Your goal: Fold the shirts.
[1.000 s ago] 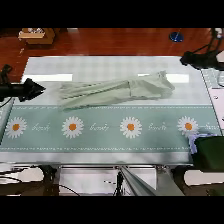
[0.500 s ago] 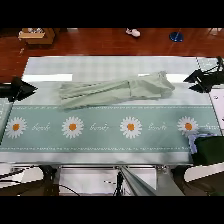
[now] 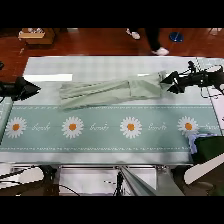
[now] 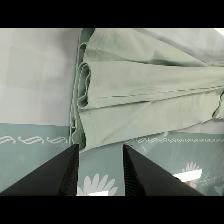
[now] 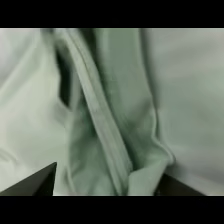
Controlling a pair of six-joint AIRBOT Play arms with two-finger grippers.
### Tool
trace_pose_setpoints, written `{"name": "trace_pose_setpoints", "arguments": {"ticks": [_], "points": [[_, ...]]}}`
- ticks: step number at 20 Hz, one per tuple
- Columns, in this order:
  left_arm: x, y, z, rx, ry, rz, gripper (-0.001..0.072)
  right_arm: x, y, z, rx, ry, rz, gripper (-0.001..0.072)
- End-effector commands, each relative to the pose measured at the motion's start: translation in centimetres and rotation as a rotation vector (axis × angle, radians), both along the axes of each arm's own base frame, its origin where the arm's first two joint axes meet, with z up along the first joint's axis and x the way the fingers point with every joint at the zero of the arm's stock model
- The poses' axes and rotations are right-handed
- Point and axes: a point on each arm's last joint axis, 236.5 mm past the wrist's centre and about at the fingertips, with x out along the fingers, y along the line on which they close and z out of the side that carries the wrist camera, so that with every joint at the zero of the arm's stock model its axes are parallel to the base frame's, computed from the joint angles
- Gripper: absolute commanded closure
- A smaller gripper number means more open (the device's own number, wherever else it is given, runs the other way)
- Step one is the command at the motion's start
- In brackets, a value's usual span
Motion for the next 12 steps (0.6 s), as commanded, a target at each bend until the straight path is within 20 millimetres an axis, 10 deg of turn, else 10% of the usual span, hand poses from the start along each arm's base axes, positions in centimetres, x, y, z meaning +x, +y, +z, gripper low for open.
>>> {"name": "trace_pose_setpoints", "arguments": {"ticks": [1, 4, 12], "points": [[0.0, -0.1, 0.0, 0.0, 0.0, -0.003, 0.0357, 2.1, 3.4, -0.1, 0.038, -0.069, -0.004, 0.015], [0.0, -0.1, 0.0, 0.0, 0.0, -0.003, 0.0358, 3.5, 4.8, 1.3, 0.086, -0.128, -0.021, 0.0658], [0.8, -3.3, 1.1, -0.062, -0.021, -0.041, 0.0387, 2.7, 4.2, 12.9, 0.035, -0.366, 0.077, 0.069]]}}
